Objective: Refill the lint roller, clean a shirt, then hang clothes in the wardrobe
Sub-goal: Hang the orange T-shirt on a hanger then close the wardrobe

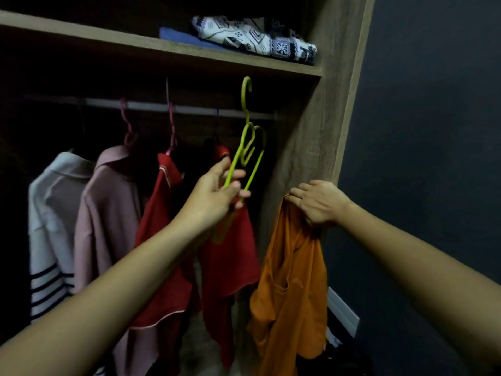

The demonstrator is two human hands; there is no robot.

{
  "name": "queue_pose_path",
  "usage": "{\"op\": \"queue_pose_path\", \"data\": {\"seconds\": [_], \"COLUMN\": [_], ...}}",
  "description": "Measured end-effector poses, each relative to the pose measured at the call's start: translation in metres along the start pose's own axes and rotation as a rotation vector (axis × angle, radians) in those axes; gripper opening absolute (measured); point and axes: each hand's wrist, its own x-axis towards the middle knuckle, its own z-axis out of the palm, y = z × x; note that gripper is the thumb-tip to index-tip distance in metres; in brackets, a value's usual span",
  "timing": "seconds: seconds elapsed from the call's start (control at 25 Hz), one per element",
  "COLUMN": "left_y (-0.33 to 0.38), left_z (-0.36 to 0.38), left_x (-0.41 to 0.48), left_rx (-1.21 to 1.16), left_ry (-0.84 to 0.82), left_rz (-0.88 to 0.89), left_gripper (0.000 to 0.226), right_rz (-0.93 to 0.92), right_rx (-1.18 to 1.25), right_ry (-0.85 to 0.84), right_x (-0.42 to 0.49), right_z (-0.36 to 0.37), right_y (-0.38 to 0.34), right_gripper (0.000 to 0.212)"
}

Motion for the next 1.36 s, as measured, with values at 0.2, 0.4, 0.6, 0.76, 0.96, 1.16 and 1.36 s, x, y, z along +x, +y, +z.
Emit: {"op": "queue_pose_path", "data": {"seconds": [0.2,0.4,0.6,0.76,0.96,1.16,1.36], "left_y": [-0.012,-0.01,-0.01,-0.009,-0.019,-0.021,-0.056], "left_z": [-0.108,-0.191,-0.226,-0.214,-0.178,-0.174,-0.121], "left_x": [-0.071,-0.132,-0.156,-0.157,-0.153,-0.156,-0.2], "left_rx": [0.564,0.705,0.522,0.542,0.609,0.985,1.127], "left_ry": [0.213,0.312,0.185,0.093,0.063,0.346,0.361], "left_rz": [0.15,0.259,0.12,0.135,0.254,0.6,0.815], "left_gripper": [0.031,0.032,0.024,0.027,0.019,0.035,0.03], "right_rz": [0.093,0.167,0.195,0.047,-0.102,-0.047,-0.032], "right_rx": [0.049,0.175,0.381,0.352,0.365,0.535,0.495], "right_ry": [-0.042,-0.093,-0.057,-0.009,0.225,0.515,0.584], "right_x": [-0.004,-0.013,-0.016,-0.017,-0.021,-0.022,-0.009], "right_z": [-0.02,-0.042,-0.071,-0.115,-0.154,-0.157,-0.177], "right_y": [-0.013,-0.028,-0.045,-0.075,-0.108,-0.119,-0.13], "right_gripper": [0.07,0.077,0.081,0.091,0.082,0.066,0.066]}}
